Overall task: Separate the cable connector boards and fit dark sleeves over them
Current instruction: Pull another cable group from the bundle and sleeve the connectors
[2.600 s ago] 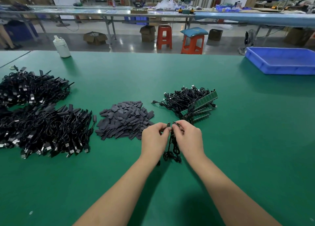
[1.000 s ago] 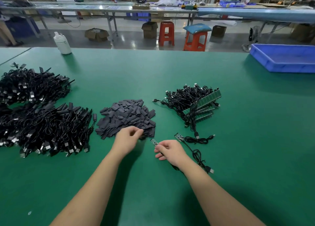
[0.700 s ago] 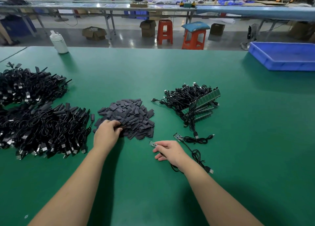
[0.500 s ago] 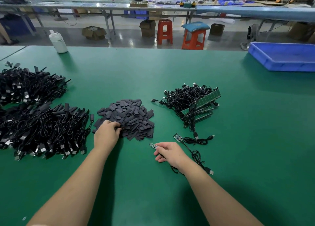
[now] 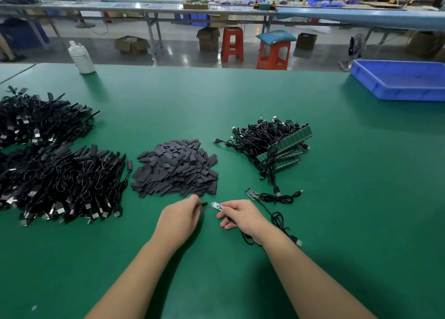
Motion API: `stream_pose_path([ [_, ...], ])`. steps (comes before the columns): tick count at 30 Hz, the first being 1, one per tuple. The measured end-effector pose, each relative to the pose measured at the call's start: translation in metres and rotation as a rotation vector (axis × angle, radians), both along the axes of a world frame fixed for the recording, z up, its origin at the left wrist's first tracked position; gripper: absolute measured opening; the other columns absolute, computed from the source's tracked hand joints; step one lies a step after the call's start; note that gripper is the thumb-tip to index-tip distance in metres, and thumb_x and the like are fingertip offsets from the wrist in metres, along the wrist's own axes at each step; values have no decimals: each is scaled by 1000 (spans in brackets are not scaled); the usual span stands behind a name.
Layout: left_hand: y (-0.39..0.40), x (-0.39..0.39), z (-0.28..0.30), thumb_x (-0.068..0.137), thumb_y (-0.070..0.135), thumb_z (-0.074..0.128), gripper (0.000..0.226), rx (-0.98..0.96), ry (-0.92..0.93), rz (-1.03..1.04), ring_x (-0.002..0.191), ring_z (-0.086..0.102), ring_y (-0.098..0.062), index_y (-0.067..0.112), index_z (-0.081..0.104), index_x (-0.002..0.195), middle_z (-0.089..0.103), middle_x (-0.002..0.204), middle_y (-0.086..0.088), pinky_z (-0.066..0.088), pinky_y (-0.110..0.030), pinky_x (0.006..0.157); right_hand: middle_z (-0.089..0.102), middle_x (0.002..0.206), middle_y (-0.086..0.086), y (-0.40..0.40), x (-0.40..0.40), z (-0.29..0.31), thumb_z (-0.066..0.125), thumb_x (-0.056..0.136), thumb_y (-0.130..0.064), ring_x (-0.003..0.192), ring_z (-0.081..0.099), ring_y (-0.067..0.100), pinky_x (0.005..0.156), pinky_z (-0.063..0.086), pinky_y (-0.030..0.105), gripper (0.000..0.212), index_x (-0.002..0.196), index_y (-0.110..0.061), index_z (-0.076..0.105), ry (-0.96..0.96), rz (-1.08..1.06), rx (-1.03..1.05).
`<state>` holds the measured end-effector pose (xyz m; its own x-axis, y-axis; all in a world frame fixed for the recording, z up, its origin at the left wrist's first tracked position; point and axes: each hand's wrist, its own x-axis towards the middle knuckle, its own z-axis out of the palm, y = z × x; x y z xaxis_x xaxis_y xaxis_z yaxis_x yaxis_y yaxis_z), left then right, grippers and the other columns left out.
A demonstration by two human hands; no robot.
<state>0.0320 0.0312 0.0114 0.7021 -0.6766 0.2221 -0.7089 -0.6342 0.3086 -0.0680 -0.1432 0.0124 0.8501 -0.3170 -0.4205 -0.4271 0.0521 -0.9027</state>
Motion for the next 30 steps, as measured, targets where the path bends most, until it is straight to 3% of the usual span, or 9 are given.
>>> stream_pose_path([
  [2, 0, -7, -3, 95, 29, 58, 8, 61, -44, -89, 79, 60, -21, 22, 62, 94, 63, 83, 4, 48, -34, 60, 71, 89, 6, 2, -1, 0, 53, 99, -9, 63, 66, 12, 65, 56, 23, 30, 127, -2, 60, 2, -8, 7],
  [5, 3, -14, -6, 79, 22, 79, 12, 51, -123, -209, 75, 61, -18, 20, 67, 80, 62, 78, 6, 49, -30, 49, 69, 88, 6, 2, -1, 0, 53, 99, -8, 63, 65, 13, 65, 56, 23, 31, 129, -1, 60, 4, -18, -1],
  [8, 6, -17, -10, 83, 21, 76, 10, 11, -111, -192, 81, 60, -18, 19, 66, 82, 67, 86, 7, 52, -33, 52, 69, 88, 7, 3, 0, 1, 52, 99, -9, 63, 64, 14, 65, 56, 24, 31, 129, -1, 59, 5, -22, -1],
  [12, 5, -19, -10, 97, 30, 54, 9, -170, 164, 59, 78, 63, -20, 23, 55, 91, 68, 84, 6, 51, -37, 68, 70, 92, 8, 3, -1, 4, 51, 100, -9, 64, 65, 13, 67, 58, 24, 30, 129, -2, 58, 3, -25, 3],
  [15, 1, -19, -5, 96, 26, 58, 7, -320, 345, 89, 66, 62, -10, 27, 57, 89, 66, 70, 14, 51, -31, 68, 70, 91, 8, 3, -2, 6, 51, 100, -9, 63, 64, 13, 65, 58, 24, 30, 128, -2, 58, 6, -24, 10],
  [18, -3, -23, -1, 92, 20, 64, 6, -270, 328, -17, 62, 56, -5, 25, 69, 90, 58, 63, 17, 50, -29, 70, 69, 87, 8, 5, -2, 9, 51, 99, -7, 59, 62, 14, 55, 52, 22, 28, 125, 1, 59, 15, -23, 11],
  [25, -13, -40, -3, 94, 18, 63, 7, -203, 105, -206, 83, 67, -24, 13, 67, 94, 68, 105, 2, 55, -36, 68, 69, 83, 13, 3, -3, 12, 54, 98, -4, 56, 61, 14, 48, 49, 21, 21, 116, 2, 63, 18, 2, 51],
  [30, -17, -43, -6, 85, 13, 72, 8, -278, 201, -126, 84, 62, -9, 17, 65, 87, 66, 97, 8, 51, -28, 75, 68, 77, 10, 4, -4, 11, 56, 97, -2, 58, 61, 13, 51, 51, 20, 12, 106, -4, 64, -30, 12, 75],
])
